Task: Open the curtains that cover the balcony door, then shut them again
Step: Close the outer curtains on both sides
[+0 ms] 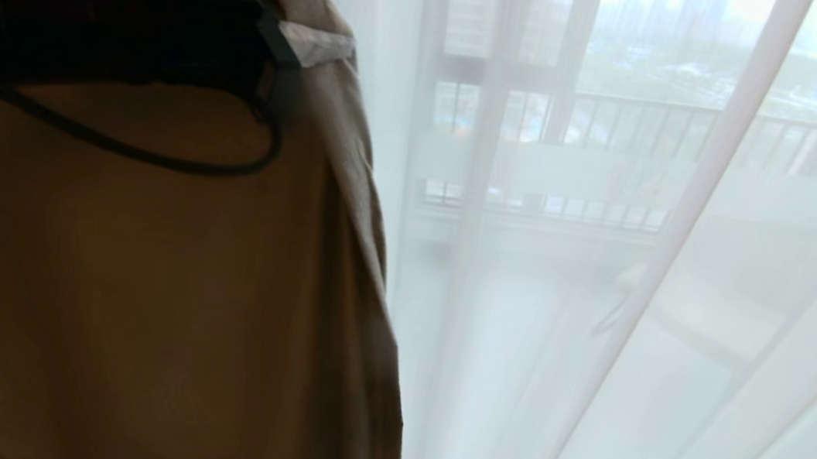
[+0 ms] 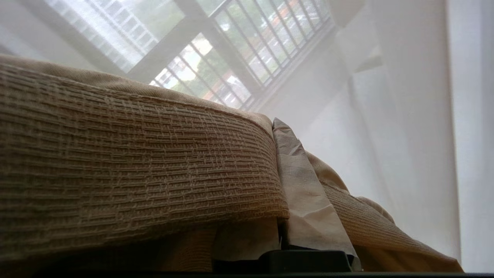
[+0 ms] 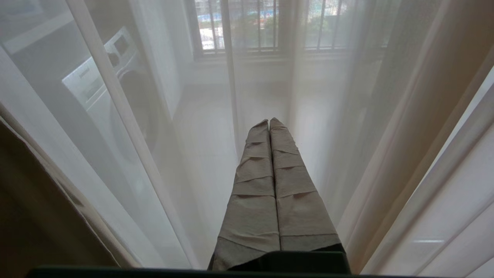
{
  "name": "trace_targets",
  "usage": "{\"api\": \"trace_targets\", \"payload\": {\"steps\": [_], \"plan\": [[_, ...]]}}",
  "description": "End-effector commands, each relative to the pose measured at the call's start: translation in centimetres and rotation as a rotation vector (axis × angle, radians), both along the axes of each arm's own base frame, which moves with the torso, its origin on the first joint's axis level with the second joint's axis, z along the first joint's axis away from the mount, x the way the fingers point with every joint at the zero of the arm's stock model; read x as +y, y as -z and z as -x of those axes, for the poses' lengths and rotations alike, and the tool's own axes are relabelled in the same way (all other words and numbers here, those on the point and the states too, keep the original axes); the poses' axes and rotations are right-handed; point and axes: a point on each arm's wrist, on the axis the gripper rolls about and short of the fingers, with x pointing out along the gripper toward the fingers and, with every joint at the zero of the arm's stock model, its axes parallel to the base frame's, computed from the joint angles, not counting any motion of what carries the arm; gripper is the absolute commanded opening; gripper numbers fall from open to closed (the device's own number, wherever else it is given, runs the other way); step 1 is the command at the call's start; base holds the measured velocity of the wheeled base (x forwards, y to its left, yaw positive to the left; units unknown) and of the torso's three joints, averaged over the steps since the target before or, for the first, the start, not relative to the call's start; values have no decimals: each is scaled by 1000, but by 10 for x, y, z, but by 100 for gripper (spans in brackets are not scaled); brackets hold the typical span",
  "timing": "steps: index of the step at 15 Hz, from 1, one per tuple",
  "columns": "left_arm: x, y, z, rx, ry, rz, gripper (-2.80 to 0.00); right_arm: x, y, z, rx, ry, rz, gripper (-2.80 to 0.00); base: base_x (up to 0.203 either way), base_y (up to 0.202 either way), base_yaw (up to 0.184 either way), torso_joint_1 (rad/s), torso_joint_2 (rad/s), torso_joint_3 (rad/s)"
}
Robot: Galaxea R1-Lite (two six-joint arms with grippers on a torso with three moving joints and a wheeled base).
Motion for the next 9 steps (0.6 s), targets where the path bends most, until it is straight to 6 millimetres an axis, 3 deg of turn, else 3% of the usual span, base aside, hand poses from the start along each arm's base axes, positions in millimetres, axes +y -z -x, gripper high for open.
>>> {"api": "trace_targets", "payload": {"steps": [1,6,9], "plan": [[35,-19,13,-55,-101,48,-280,0,0,0,1,0,0,-280,0,0,0,0,0,0],[105,-37,39,-64,-363,213,-280,0,0,0,1,0,0,-280,0,0,0,0,0,0],[117,-24,56,16,-416,321,-280,0,0,0,1,0,0,-280,0,0,0,0,0,0]]}}
